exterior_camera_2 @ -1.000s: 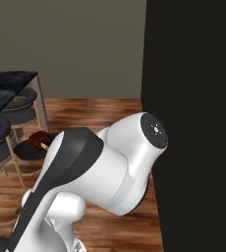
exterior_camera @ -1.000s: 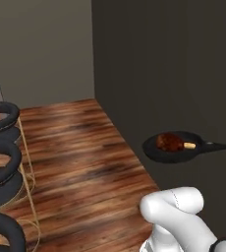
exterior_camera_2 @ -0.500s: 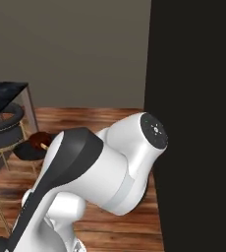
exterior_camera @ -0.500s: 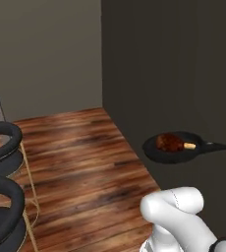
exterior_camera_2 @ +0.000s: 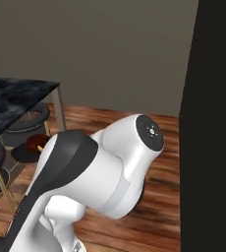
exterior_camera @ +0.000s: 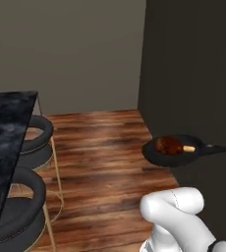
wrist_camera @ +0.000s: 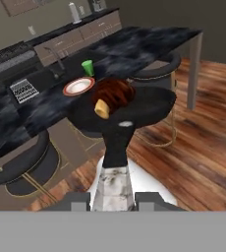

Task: Pick up the pan with the steak in it and place it on the dining table. Then place the steak on the plate.

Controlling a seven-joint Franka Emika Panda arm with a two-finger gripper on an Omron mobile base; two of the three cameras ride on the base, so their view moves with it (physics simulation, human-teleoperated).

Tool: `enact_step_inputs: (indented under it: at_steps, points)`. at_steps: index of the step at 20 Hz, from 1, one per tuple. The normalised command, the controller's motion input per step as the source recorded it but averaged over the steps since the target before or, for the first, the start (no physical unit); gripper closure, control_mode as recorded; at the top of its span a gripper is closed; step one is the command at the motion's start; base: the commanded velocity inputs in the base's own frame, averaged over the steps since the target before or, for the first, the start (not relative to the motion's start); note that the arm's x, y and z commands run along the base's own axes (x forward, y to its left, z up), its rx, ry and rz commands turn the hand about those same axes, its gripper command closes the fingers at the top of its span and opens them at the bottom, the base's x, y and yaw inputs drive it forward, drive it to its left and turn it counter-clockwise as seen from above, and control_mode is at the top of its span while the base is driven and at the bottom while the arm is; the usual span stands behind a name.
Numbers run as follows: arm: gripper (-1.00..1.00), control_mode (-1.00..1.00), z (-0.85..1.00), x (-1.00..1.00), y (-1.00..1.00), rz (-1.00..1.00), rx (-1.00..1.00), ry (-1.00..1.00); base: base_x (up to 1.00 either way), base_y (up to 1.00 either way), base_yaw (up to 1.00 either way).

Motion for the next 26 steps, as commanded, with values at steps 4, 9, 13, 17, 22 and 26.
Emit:
enact_step_inputs:
  at_steps: [4,9,13,17,22,26]
  points:
    - [1.00,1.00,0.00,0.00,0.00,0.00,0.00,0.00,-0.01,0.00,0.48]
    - [1.00,1.00,0.00,0.00,0.00,0.00,0.00,0.00,-0.02,0.00,0.48]
    - [1.00,1.00,0.00,0.00,0.00,0.00,0.00,0.00,-0.02,0.00,0.48]
    - [1.00,1.00,0.00,0.00,0.00,0.00,0.00,0.00,-0.01,0.00,0.49]
    - [1.00,1.00,0.00,0.00,0.00,0.00,0.00,0.00,-0.01,0.00,0.49]
    - [1.00,1.00,0.00,0.00,0.00,0.00,0.00,0.00,0.00,0.00,0.49]
